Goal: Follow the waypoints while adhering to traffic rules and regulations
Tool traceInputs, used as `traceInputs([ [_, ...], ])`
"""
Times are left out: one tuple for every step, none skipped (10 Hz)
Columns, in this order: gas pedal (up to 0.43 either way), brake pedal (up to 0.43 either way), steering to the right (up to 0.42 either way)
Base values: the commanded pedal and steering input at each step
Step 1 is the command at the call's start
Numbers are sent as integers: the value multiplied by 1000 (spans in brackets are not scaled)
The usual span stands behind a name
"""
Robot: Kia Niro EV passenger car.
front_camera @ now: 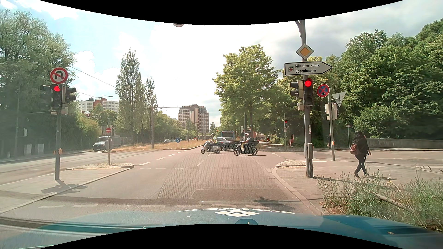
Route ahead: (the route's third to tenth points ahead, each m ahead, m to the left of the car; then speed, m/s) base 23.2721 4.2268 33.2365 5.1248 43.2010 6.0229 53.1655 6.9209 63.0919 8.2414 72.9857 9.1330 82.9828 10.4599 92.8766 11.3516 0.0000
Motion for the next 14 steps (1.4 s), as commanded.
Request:
traceInputs([
  [0, 274, -8],
  [0, 274, -8],
  [0, 280, -8],
  [0, 280, -8],
  [0, 280, -9],
  [0, 280, -8],
  [0, 280, -8],
  [0, 274, -8],
  [0, 280, -8],
  [0, 280, -8],
  [0, 274, -8],
  [0, 280, -8],
  [0, 280, -8],
  [0, 274, -8],
])
